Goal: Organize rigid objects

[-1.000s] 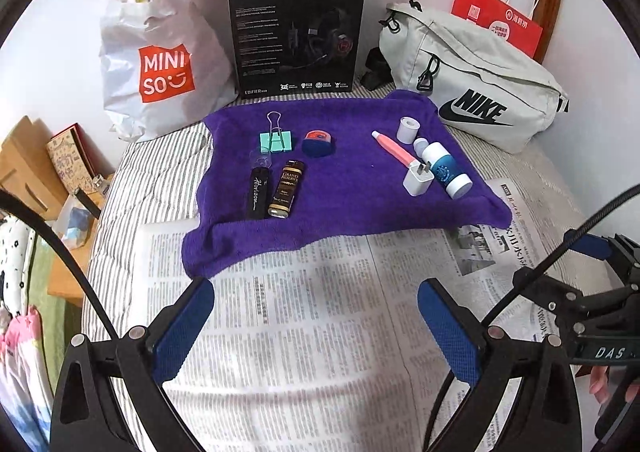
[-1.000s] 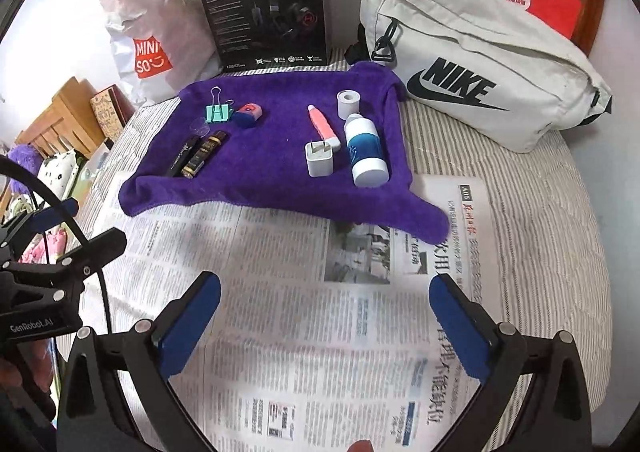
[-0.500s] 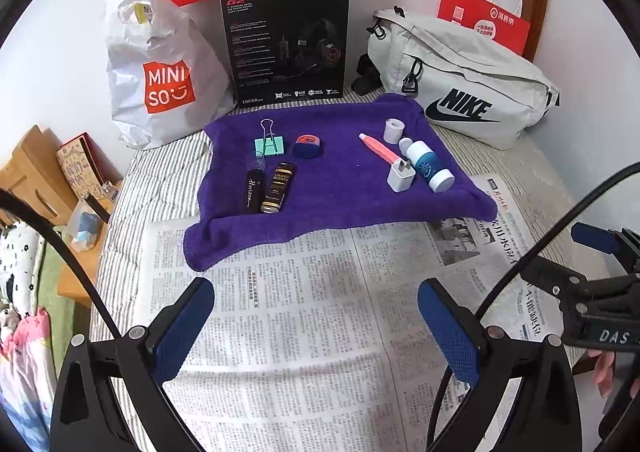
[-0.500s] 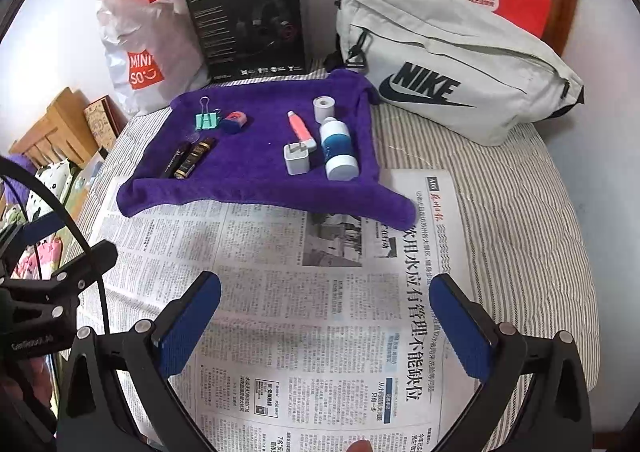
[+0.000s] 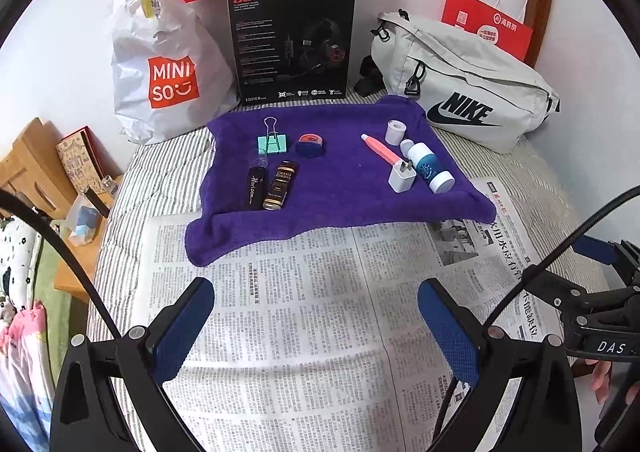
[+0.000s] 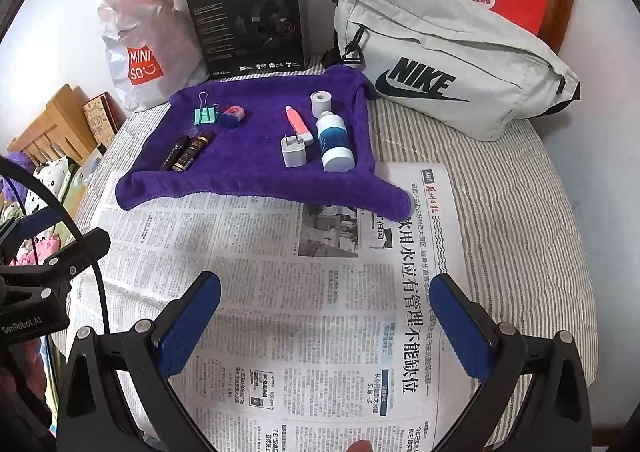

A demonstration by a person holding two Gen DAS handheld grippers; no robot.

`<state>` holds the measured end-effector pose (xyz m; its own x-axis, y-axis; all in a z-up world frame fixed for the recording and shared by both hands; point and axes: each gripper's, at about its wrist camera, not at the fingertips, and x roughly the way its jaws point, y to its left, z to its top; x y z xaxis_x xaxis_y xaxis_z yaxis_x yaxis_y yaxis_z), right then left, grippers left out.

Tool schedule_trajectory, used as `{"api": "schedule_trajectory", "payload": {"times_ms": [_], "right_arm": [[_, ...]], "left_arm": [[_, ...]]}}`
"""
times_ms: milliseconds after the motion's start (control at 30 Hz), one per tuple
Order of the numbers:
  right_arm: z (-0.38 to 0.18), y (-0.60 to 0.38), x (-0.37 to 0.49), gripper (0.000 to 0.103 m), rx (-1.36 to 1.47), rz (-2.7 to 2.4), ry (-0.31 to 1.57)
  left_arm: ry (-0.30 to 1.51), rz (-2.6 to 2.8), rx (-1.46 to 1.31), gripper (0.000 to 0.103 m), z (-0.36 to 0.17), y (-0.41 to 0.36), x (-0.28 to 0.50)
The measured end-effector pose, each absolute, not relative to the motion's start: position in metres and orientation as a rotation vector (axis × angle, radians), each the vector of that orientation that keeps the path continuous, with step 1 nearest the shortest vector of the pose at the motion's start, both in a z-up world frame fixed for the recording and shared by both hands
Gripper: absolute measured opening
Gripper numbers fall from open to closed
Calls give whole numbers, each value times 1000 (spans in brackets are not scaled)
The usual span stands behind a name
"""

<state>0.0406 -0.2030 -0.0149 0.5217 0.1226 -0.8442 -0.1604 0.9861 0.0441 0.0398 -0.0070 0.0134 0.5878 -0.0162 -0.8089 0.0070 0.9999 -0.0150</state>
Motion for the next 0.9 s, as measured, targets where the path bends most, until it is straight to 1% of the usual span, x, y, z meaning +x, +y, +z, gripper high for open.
{"api": "schedule_trajectory", "payload": {"times_ms": [900], "right_arm": [[-12,-204,34,102,-42,172,1007]], "left_arm": [[952,-20,-34,103,10,-3,37]]}}
